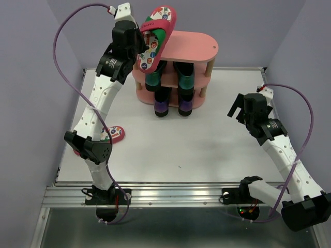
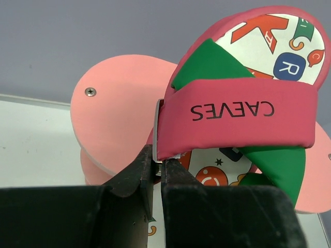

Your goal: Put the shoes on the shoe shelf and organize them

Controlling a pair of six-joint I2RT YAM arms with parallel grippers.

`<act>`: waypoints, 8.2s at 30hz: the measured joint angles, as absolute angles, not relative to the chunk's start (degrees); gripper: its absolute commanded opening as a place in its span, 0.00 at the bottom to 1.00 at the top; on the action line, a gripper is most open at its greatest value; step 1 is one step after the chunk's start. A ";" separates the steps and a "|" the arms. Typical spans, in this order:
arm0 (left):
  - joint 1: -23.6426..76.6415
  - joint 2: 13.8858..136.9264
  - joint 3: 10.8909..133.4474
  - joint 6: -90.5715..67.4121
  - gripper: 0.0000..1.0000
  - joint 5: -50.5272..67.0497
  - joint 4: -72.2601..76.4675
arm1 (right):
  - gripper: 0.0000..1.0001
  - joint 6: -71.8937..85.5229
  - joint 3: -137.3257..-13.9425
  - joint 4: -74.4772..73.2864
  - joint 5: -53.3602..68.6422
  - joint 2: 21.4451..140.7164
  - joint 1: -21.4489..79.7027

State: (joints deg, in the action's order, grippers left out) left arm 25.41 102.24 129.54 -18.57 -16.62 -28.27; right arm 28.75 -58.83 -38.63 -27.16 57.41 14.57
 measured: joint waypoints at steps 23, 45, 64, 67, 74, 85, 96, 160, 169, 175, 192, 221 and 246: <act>23.81 106.02 131.20 -23.51 0.02 -15.00 -27.49 | 1.00 28.99 -58.89 -38.65 -27.16 57.41 14.57; 23.18 103.74 130.10 -26.63 0.57 -14.15 -25.28 | 1.00 29.63 -58.89 -38.65 -26.52 57.34 14.57; 22.46 69.82 91.07 -31.92 0.57 -32.49 -27.59 | 1.00 29.56 -58.89 -38.54 -26.41 57.65 14.57; 21.12 70.39 83.31 -36.84 0.57 -35.99 -33.63 | 1.00 29.56 -58.89 -38.48 -25.91 58.19 14.57; 20.12 75.92 62.89 -47.70 0.59 -37.21 -42.39 | 1.00 29.56 -58.89 -38.06 -24.75 58.92 14.57; 13.76 80.07 59.55 -54.39 0.73 -38.72 -39.16 | 1.00 29.50 -58.89 -37.69 -23.92 58.54 14.57; 10.41 84.49 58.81 -58.24 0.72 -38.63 -33.98 | 1.00 29.12 -58.89 -37.67 -23.94 57.78 14.57; 48.25 77.06 52.64 -61.47 0.62 -19.64 -27.99 | 1.00 29.78 -52.34 -34.06 -8.25 56.99 15.22; 44.91 60.29 63.59 -63.24 0.62 -28.97 -37.41 | 1.00 31.44 -52.45 -31.20 -11.57 63.05 35.79; 32.08 55.51 68.16 -59.31 0.62 -33.19 -41.36 | 1.00 32.99 -56.31 -28.40 -15.03 74.26 50.28; 24.62 57.25 71.24 -52.75 0.62 -30.83 -43.51 | 0.98 29.12 -71.72 -15.75 -10.57 99.31 58.63; 21.47 56.69 68.88 -50.28 0.60 -28.34 -40.56 | 0.01 20.08 -81.69 -19.64 -9.39 106.63 60.05; 19.35 54.46 70.67 -48.69 0.59 -32.18 -41.47 | 0.01 5.69 -113.71 -28.67 -24.67 88.55 55.27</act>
